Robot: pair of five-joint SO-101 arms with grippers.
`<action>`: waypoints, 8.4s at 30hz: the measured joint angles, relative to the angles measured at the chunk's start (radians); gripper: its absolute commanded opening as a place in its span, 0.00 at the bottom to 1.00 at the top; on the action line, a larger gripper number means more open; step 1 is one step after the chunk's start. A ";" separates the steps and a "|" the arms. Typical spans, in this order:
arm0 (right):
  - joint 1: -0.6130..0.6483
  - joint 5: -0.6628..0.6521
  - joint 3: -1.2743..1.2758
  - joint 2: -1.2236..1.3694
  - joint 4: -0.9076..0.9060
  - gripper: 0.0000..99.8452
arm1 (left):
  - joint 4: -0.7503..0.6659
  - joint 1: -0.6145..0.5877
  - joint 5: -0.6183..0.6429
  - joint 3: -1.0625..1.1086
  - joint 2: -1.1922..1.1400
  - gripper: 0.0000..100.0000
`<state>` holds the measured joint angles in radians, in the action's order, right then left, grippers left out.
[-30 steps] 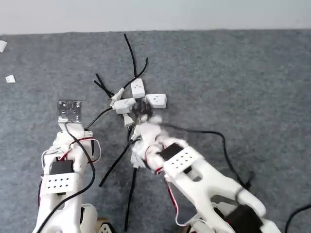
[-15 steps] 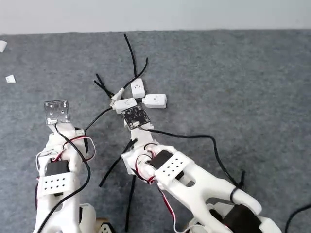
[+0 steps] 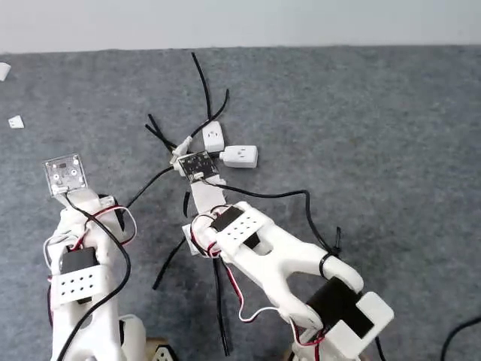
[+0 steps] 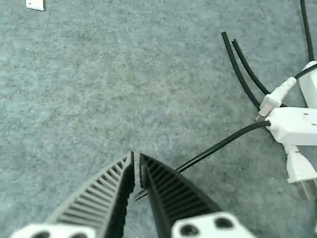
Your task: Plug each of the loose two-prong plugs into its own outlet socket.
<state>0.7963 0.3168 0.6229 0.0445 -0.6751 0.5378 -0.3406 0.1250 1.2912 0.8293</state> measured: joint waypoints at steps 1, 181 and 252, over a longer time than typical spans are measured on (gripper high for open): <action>-0.002 -0.023 0.000 0.000 0.000 0.02 | 0.000 0.000 0.000 0.000 0.000 0.02; -0.934 -0.419 0.365 -0.453 -0.187 0.02 | 0.675 0.740 0.198 -0.796 -0.436 0.01; -0.990 -0.416 0.365 -0.453 -0.169 0.02 | 0.107 0.825 -0.103 -0.531 -0.753 0.01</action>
<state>-0.1933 -0.0990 0.9881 -0.4081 -0.8439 0.6452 0.4849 0.0222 0.7603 0.0760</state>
